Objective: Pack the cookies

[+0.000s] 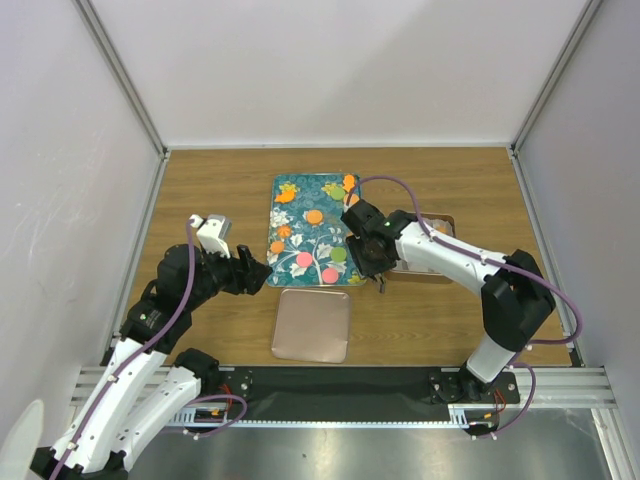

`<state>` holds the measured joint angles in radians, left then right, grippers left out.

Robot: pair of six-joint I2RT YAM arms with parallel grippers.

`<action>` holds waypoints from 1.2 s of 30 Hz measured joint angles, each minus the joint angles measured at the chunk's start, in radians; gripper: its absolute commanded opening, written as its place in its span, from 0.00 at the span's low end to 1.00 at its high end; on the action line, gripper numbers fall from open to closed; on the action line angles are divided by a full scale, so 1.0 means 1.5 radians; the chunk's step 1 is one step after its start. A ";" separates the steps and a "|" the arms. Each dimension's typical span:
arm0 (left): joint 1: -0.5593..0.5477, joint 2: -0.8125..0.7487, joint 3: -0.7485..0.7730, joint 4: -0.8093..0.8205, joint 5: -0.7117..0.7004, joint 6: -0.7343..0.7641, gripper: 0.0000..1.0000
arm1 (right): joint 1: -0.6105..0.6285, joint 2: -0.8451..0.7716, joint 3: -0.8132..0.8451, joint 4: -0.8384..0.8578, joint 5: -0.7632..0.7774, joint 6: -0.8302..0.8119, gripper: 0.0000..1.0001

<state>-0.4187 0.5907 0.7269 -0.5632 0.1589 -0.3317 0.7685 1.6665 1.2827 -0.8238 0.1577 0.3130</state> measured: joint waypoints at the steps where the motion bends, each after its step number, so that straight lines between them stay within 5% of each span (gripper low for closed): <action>1: 0.000 0.000 0.000 0.000 0.000 0.000 0.73 | 0.000 0.002 0.000 0.000 -0.001 0.000 0.43; 8: 0.000 0.000 0.000 0.000 0.000 0.000 0.73 | 0.000 0.008 0.004 -0.006 -0.004 -0.005 0.32; 17: 0.000 0.000 0.000 0.000 0.000 0.000 0.73 | -0.006 -0.014 0.054 -0.026 0.003 -0.010 0.32; 26: 0.000 0.000 0.000 0.000 0.000 0.000 0.73 | -0.062 -0.152 0.047 -0.059 0.037 -0.004 0.34; 36: 0.000 -0.001 0.000 0.000 0.001 0.000 0.73 | -0.109 -0.286 -0.084 -0.082 0.042 0.026 0.34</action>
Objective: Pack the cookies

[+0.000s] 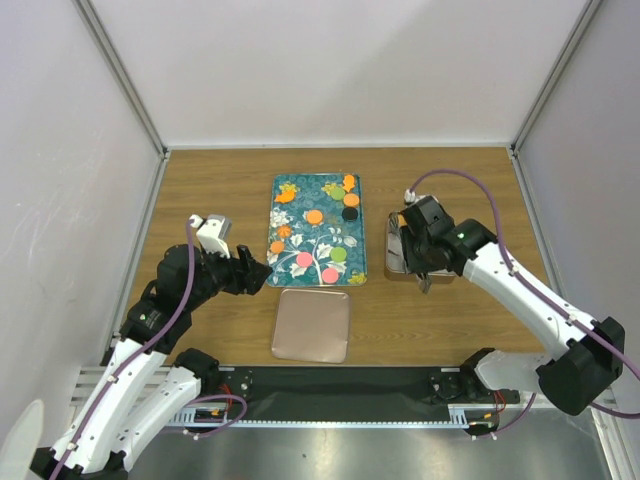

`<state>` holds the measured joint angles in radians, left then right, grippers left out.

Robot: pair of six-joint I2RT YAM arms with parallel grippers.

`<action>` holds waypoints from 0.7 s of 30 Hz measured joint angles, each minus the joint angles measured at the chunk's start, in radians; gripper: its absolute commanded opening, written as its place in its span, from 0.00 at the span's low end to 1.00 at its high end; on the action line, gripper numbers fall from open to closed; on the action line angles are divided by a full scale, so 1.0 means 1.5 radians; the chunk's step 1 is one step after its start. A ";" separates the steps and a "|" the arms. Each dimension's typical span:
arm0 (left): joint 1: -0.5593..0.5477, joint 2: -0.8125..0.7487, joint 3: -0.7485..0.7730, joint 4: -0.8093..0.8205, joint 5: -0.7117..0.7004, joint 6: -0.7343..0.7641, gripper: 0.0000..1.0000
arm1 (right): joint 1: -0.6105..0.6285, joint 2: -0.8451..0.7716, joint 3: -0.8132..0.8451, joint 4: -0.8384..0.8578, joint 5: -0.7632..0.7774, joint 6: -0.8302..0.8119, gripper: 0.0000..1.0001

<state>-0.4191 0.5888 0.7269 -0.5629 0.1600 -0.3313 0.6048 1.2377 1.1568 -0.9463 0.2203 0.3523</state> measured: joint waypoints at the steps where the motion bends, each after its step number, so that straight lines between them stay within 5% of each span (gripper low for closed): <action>1: 0.000 0.000 0.000 0.000 0.000 0.000 0.73 | 0.000 0.000 -0.016 -0.001 -0.001 0.003 0.34; 21: -0.004 0.000 0.000 0.000 0.000 0.000 0.73 | -0.009 0.011 -0.078 0.036 -0.027 0.014 0.37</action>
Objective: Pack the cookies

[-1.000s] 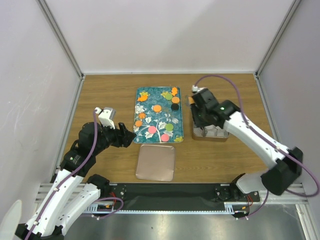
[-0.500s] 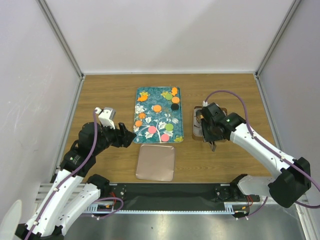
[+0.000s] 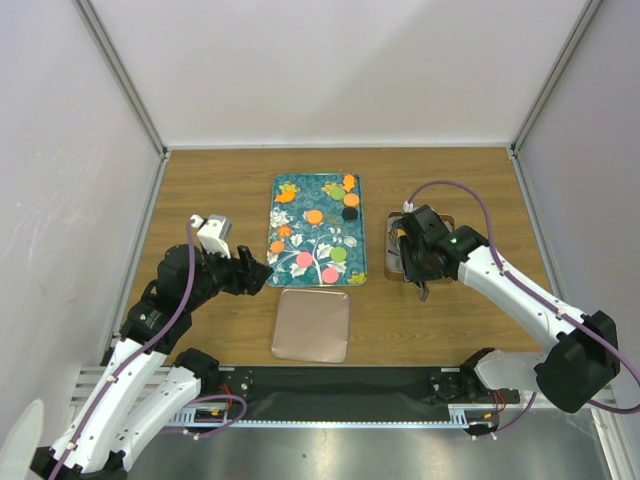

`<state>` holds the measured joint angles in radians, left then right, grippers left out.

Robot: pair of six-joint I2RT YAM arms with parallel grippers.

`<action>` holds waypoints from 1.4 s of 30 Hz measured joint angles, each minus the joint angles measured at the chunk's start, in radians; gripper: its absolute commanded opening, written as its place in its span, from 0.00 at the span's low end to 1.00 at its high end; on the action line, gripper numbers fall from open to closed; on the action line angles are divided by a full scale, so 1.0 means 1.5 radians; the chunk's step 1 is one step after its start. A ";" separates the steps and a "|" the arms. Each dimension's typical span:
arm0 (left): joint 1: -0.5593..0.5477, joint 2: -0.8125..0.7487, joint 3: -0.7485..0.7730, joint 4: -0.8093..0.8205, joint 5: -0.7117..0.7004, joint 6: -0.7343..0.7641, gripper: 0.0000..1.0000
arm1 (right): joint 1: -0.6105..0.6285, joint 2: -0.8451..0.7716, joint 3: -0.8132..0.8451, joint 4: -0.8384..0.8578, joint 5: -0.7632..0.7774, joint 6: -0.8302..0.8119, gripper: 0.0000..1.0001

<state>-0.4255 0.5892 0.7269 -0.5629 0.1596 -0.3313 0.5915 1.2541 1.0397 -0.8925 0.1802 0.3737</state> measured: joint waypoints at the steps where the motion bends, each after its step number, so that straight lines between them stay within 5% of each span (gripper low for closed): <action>1: 0.000 0.000 0.000 0.000 0.000 0.000 0.73 | 0.000 0.000 0.000 0.000 -0.001 0.000 0.37; 15: -0.003 0.000 0.000 0.000 0.000 0.000 0.73 | -0.005 0.001 -0.012 0.003 -0.003 0.000 0.52; 24: -0.005 0.000 0.000 0.000 0.000 0.000 0.73 | -0.010 -0.005 -0.003 -0.012 -0.001 -0.005 0.48; 31: -0.006 0.000 0.000 0.000 -0.001 0.000 0.73 | -0.013 -0.032 0.106 -0.033 -0.004 -0.008 0.48; 42: -0.007 -0.001 0.000 0.000 -0.011 0.000 0.73 | 0.184 0.165 0.213 0.015 -0.016 -0.020 0.51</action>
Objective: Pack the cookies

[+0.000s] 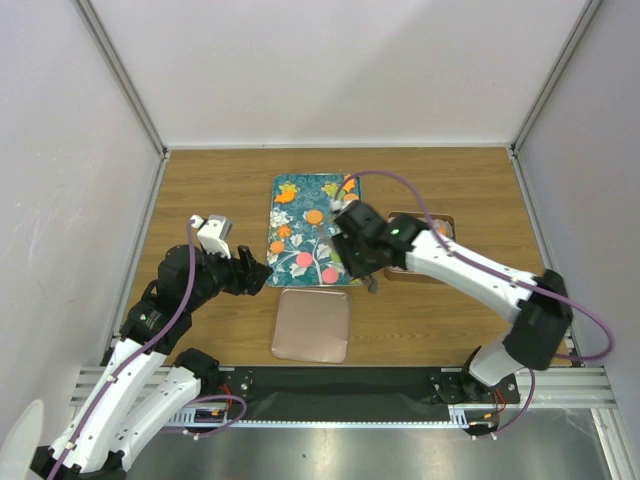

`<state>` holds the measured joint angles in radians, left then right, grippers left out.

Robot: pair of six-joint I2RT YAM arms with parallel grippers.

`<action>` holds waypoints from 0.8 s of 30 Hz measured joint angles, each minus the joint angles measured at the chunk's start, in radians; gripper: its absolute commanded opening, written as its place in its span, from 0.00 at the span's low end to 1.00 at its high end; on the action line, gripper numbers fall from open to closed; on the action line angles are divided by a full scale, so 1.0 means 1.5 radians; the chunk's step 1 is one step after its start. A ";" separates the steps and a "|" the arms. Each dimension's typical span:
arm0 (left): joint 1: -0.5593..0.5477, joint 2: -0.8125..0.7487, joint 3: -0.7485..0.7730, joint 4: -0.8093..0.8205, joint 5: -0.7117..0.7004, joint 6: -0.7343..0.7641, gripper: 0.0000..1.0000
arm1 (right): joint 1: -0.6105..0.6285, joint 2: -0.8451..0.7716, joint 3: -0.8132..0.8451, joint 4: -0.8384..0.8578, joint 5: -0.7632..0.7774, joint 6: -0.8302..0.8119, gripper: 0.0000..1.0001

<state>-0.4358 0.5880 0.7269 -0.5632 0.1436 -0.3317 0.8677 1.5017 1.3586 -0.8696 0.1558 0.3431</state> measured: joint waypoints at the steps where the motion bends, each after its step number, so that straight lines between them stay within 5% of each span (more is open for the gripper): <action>1: 0.000 0.000 0.000 0.000 -0.002 0.000 0.74 | 0.018 0.022 0.005 0.001 -0.001 -0.002 0.51; 8: 0.000 0.000 0.000 0.000 -0.007 0.000 0.73 | 0.094 0.125 0.028 0.013 -0.011 -0.006 0.52; 24: 0.000 0.000 0.000 0.000 -0.007 0.000 0.74 | 0.113 0.208 0.083 0.012 0.018 -0.008 0.50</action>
<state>-0.4358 0.5880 0.7269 -0.5636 0.1333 -0.3317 1.0370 1.8137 1.4834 -0.8509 0.1825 0.3305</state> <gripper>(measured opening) 0.736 0.504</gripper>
